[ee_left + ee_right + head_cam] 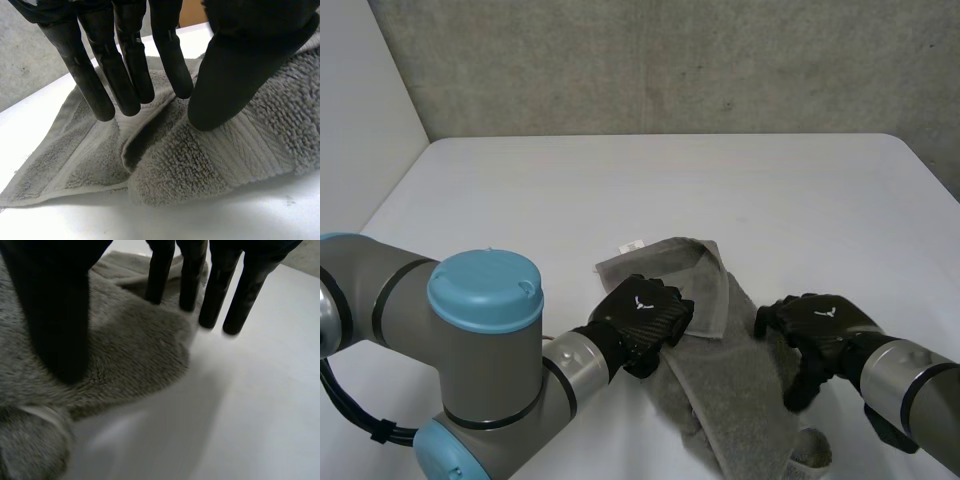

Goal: Fold the towel.

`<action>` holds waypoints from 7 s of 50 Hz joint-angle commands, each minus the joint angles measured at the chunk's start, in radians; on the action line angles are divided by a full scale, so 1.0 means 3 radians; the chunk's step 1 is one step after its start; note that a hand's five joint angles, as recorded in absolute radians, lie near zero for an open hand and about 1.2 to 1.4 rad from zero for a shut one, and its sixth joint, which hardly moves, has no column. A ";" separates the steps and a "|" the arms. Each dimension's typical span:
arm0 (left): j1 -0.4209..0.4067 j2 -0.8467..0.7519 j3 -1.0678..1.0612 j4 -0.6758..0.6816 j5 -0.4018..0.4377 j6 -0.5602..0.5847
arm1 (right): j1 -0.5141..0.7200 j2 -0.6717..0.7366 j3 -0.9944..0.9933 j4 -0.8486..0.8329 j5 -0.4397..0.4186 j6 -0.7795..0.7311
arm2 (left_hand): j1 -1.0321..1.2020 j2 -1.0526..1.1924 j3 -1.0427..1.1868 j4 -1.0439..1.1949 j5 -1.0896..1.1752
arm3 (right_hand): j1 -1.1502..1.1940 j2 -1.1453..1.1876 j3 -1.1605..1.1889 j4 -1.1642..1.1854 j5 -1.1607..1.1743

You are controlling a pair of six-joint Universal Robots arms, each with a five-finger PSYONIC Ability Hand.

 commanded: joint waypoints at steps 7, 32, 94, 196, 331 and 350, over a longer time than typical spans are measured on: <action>0.0022 0.0376 -0.0017 -0.0026 -0.0885 -0.0501 | 0.0062 0.0499 -0.0552 -0.0565 -0.0114 0.0294 | 0.1807 0.1805 0.1808 0.1833 0.1853 | 0.3165 0.3408 0.3406 0.3407 0.3405; -0.0168 0.0883 -0.0442 -0.0328 -0.1286 -0.1581 | 0.0614 0.1067 -0.1744 -0.0069 0.0299 -0.0130 | 0.0458 0.0456 0.0459 0.0484 0.0504 | -0.0908 -0.0665 -0.0666 -0.0665 -0.0667; 0.0247 -0.0809 0.0479 0.0910 0.0182 -0.0589 | -0.0506 0.0330 -0.0005 -0.0575 0.0008 0.0043 | -0.0593 -0.0595 -0.0591 -0.0566 -0.0546 | -0.0908 -0.0665 -0.0666 -0.0665 -0.0667; 0.0793 0.0345 0.1629 0.0874 -0.1049 -0.0262 | 0.0103 0.0535 -0.2081 -0.1726 0.0392 0.1046 | 0.1807 0.1805 0.1808 0.1833 0.1853 | 0.3165 0.3408 0.3406 0.3407 0.3405; 0.1238 0.0172 0.1918 0.0598 -0.0938 -0.0579 | 0.0144 0.0877 -0.2434 -0.2365 0.0187 -0.0841 | 0.1807 0.1805 0.1808 0.1833 0.1853 | 0.3165 0.3408 0.3406 0.3407 0.3405; 0.1213 0.0045 -0.0324 0.0230 -0.0871 0.0117 | -0.0066 0.1532 -0.1513 -0.0294 -0.0145 -0.0805 | 0.1807 0.1805 0.1808 0.1833 0.1853 | 0.3165 0.3408 0.3406 0.3407 0.3405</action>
